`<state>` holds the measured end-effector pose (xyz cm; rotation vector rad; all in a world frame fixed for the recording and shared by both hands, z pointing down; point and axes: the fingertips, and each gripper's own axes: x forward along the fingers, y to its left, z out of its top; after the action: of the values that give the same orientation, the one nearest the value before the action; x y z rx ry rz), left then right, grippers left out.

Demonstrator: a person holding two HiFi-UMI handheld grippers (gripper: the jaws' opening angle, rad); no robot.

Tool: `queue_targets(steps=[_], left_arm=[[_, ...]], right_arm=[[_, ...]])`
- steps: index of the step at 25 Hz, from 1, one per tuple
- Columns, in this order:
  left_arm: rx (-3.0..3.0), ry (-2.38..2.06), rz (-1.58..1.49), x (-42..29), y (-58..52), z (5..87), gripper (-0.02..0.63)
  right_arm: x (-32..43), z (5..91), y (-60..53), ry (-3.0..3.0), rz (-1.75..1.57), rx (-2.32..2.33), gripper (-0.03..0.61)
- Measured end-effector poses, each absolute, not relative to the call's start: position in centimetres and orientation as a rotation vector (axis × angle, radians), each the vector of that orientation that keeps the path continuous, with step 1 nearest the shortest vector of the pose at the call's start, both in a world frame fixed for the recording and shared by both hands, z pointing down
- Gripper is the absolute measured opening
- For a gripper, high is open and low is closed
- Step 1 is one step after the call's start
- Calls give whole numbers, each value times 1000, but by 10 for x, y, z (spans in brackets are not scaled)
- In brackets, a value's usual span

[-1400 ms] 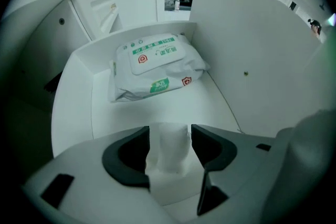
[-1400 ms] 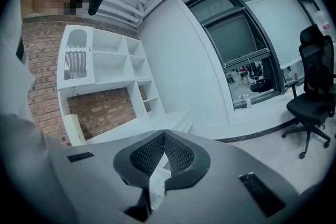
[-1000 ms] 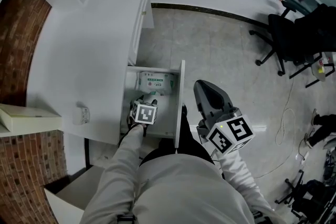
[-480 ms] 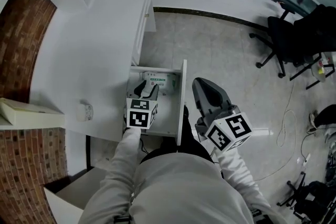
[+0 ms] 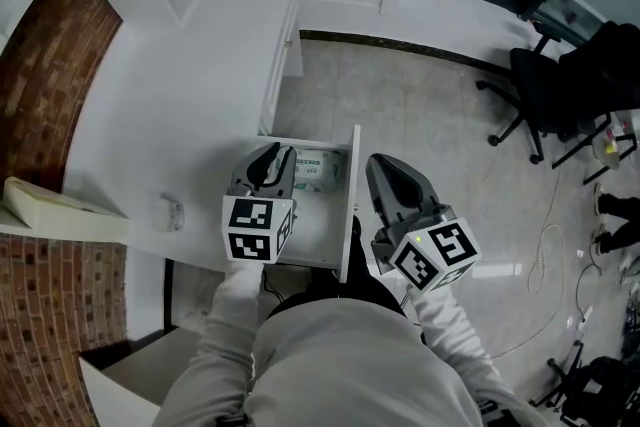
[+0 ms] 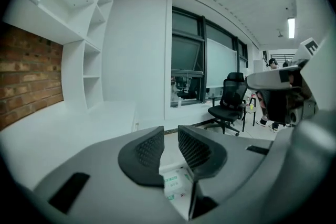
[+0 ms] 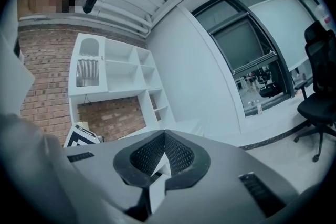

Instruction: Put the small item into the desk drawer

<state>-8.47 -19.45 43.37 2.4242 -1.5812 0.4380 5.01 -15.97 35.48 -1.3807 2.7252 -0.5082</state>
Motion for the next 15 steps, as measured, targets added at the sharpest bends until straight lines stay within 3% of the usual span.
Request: queue_targets(steps=[6,15], left_arm=[[2454,-1654,320,-97,-185,396,43],[2480,-1662,221,-103,-166,372,21]], right_arm=[[43,346,-154,2740,-480,-1351,28],[38,341,-144,2748,-451,-1337,28]])
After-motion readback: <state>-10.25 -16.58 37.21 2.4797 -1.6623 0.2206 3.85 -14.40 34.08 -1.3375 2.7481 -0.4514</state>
